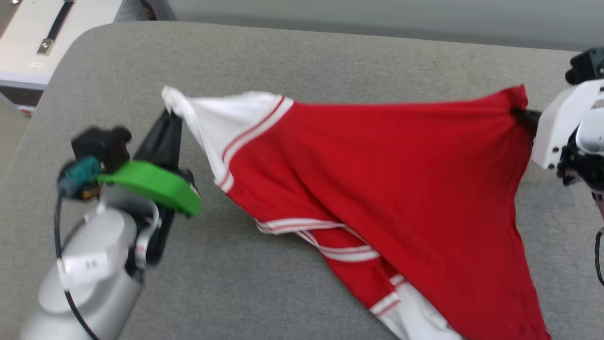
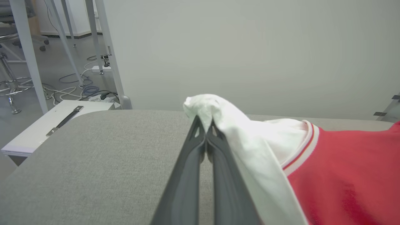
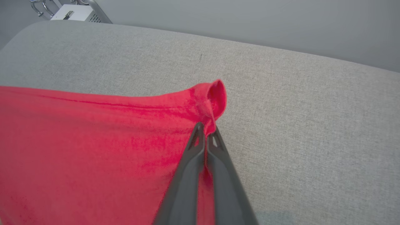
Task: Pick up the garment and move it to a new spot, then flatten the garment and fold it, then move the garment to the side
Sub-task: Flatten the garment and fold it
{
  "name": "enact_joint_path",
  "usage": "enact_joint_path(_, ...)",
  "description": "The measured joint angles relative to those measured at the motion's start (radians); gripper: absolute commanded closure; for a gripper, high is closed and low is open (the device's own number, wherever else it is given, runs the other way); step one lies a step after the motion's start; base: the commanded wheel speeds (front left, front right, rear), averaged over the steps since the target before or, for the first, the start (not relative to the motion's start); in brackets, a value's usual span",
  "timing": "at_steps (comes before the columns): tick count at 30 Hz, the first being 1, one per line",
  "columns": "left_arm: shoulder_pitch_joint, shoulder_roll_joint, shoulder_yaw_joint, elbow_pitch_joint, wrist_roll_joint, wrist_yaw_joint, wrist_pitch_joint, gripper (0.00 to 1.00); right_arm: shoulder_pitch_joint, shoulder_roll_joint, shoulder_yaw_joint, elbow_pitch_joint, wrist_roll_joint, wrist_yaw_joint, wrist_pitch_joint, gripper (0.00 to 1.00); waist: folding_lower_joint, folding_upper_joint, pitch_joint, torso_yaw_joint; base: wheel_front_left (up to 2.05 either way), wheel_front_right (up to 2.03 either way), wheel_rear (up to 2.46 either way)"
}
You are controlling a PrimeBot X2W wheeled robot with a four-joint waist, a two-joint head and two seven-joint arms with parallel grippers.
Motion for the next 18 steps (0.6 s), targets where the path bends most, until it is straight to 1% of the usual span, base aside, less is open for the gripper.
enact_joint_path(3,-0.114,0.011,0.003,0.034,0.014,-0.022,0.026,1.0,-0.056,0.022,-0.018,0.027,-0.035,0.0,-0.043,1.0,0.0,0.0,-0.006,-0.027,0.0,0.0,0.0)
enact_joint_path(9,-0.369,0.0,0.02,0.164,0.029,-0.053,0.043,1.0,-0.208,0.071,-0.061,0.099,-0.108,0.0,-0.133,1.0,0.0001,0.0,-0.002,-0.08,0.0,0.0,0.0)
enact_joint_path(18,-0.76,-0.014,0.042,0.413,0.088,-0.071,0.025,1.0,-0.497,0.162,-0.122,0.207,-0.175,0.001,-0.257,1.0,0.0,0.0,0.068,-0.132,0.0,0.0,0.0)
